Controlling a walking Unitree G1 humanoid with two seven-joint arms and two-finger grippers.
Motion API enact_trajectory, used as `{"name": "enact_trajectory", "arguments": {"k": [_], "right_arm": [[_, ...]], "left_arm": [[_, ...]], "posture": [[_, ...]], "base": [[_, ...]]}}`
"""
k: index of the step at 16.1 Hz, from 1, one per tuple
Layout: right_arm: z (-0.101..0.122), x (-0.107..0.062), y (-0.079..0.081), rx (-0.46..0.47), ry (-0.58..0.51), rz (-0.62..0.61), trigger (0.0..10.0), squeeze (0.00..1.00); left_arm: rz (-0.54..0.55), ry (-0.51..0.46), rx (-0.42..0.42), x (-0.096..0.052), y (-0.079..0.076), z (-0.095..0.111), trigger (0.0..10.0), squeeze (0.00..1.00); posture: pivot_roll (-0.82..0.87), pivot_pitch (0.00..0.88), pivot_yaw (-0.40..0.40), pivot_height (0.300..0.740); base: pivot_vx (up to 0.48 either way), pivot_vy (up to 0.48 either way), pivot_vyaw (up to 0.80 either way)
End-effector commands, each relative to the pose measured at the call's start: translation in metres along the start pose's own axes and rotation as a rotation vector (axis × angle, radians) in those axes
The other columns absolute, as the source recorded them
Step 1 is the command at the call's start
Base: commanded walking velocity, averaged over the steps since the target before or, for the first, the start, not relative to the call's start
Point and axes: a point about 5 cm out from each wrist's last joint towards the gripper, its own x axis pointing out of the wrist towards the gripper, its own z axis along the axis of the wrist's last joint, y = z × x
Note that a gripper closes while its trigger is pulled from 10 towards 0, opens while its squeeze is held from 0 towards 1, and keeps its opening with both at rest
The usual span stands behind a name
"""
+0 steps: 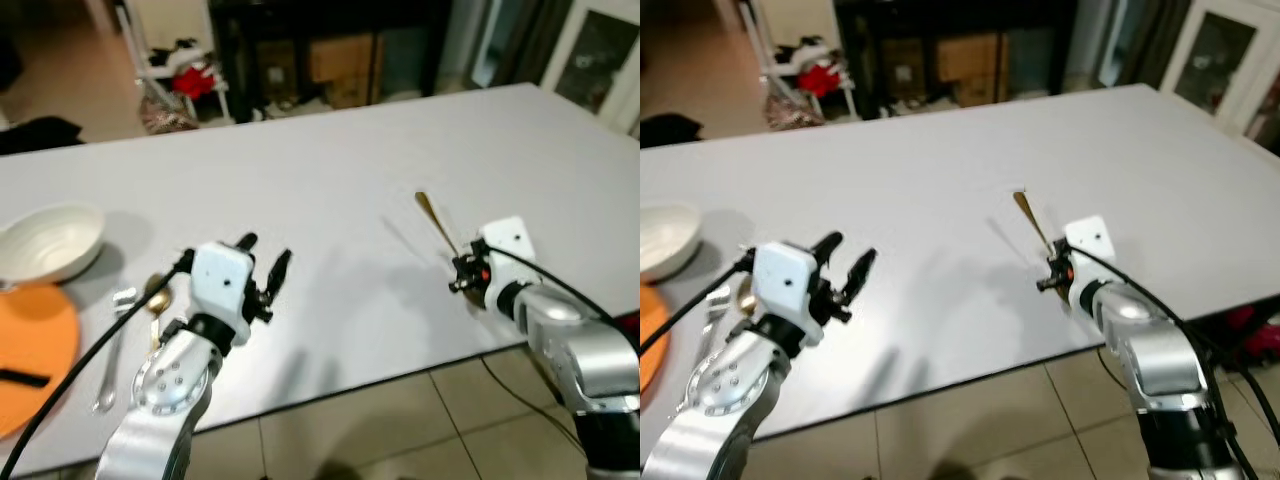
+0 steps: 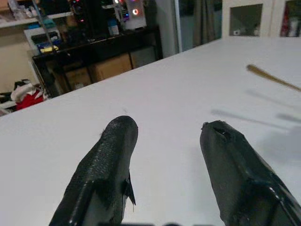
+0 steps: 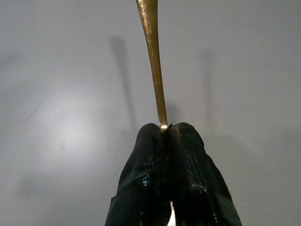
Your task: Setting the table
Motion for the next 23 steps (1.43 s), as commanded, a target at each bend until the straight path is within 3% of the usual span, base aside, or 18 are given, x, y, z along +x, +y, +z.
{"name": "enact_trajectory", "arguments": {"k": [1, 5, 11, 16, 23], "right_arm": [[0.001, 0.002, -0.006, -0.015, 0.016, -0.025, 10.0, 0.00], [-0.007, 0.016, -0.033, -0.040, 0.112, -0.124, 10.0, 0.00], [0.003, 0.031, -0.050, -0.058, 0.091, -0.079, 10.0, 0.00], [0.006, 0.042, -0.053, -0.095, 0.118, -0.026, 10.0, 0.00], [-0.007, 0.038, -0.056, -0.015, 0.226, -0.001, 10.0, 0.00]], "left_arm": [[-0.024, 0.010, -0.001, 0.002, -0.002, -0.001, 10.0, 0.00], [-0.184, 0.026, -0.024, 0.007, -0.015, 0.001, 10.0, 0.00], [-0.423, 0.118, -0.060, -0.001, -0.034, -0.006, 10.0, 0.00], [-0.486, 0.219, -0.059, -0.010, -0.032, -0.013, 10.0, 0.00], [-0.478, 0.255, -0.039, -0.013, -0.026, -0.016, 10.0, 0.00]], "posture": [[-0.16, 0.000, 0.065, 0.740], [-0.15, 0.000, 0.079, 0.740], [-0.14, 0.000, 0.103, 0.740], [-0.13, 0.000, 0.102, 0.740], [-0.13, 0.000, 0.102, 0.740]], "base": [[0.000, 0.000, 0.00], [0.000, 0.000, 0.00], [0.000, 0.000, 0.00], [0.000, 0.000, 0.00], [0.000, 0.000, 0.00]]}}
